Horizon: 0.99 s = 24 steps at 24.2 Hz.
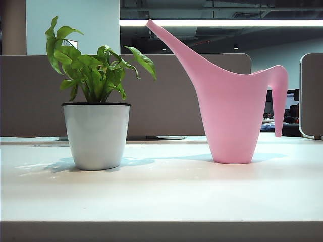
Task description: Pick up the watering can from the table, water the potted plant, and put the can back.
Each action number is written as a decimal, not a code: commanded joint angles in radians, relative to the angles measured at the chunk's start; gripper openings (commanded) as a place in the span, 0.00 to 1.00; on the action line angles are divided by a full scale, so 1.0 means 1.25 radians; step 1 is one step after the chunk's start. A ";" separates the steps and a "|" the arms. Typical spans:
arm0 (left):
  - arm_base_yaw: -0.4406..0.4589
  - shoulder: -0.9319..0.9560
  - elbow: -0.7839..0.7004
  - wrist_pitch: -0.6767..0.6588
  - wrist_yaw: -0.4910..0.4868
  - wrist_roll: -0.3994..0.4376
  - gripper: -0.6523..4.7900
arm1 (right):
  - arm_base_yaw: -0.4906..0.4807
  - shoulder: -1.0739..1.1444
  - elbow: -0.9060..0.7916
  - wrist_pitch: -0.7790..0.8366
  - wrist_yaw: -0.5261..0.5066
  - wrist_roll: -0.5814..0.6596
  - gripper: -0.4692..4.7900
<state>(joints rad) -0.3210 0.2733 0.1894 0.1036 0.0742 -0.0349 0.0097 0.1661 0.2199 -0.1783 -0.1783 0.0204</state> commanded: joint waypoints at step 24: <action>0.001 -0.216 -0.089 -0.108 -0.043 0.049 0.11 | 0.251 -0.134 -0.156 0.068 0.170 -0.061 0.07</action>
<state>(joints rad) -0.3206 0.0032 0.0731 -0.0631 0.0223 0.0257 0.3187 0.0013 0.0196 -0.1139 0.0368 -0.0235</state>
